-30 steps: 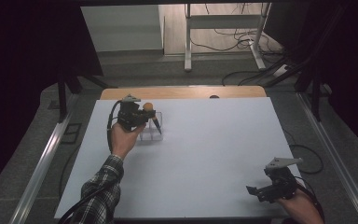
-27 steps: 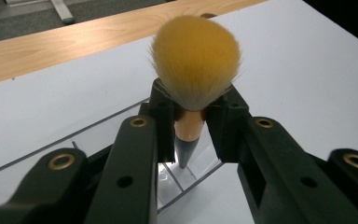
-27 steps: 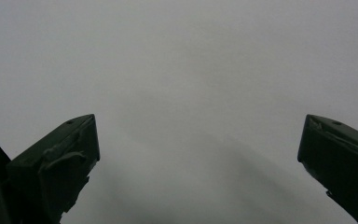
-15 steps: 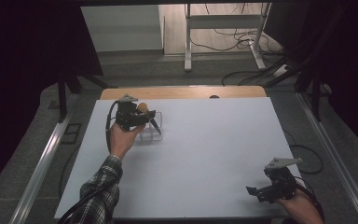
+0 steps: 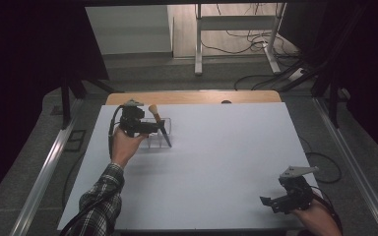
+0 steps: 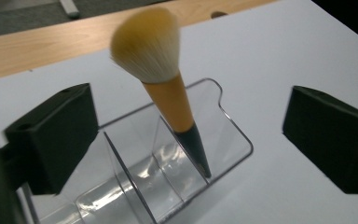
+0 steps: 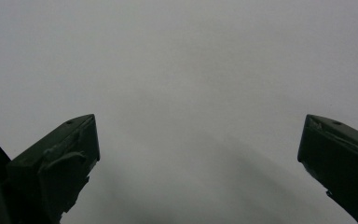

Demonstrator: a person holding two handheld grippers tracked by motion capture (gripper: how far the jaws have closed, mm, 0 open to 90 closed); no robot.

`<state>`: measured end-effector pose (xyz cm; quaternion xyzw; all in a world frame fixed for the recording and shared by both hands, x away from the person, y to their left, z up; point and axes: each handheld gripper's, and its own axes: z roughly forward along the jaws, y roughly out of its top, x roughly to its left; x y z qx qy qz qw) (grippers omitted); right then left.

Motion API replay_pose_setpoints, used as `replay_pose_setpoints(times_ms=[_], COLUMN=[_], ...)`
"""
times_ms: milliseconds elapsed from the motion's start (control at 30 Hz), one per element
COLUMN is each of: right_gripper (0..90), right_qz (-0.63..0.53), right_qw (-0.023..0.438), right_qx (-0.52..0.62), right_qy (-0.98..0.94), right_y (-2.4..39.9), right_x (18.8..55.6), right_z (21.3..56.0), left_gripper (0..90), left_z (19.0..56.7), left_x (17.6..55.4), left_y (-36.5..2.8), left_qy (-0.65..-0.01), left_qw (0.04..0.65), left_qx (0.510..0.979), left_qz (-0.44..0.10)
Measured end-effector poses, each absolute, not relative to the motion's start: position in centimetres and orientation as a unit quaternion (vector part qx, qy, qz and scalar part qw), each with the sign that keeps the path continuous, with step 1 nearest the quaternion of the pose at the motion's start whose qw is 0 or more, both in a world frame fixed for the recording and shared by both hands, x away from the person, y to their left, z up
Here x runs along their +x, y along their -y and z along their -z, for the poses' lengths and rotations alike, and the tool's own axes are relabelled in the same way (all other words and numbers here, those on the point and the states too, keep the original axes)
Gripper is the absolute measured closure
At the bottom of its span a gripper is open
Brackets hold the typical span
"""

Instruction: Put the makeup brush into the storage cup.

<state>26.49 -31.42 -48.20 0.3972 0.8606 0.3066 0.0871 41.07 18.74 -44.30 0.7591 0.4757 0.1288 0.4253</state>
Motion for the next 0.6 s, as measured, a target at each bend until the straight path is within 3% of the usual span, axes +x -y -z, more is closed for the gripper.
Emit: replay_pose_setpoints(times_ms=[600], right_gripper=[0.0], right_qz=[-0.307], right_qw=[0.091], right_qx=[0.4], right_qy=[-0.859], right_y=[31.45], right_x=[26.52], right_z=[48.17], left_gripper=[0.0], left_z=[44.25], left_x=[40.75], left_y=[-18.49], left_qy=[-0.448], left_qw=[0.381], left_qx=[0.794], left_qz=[-0.156])
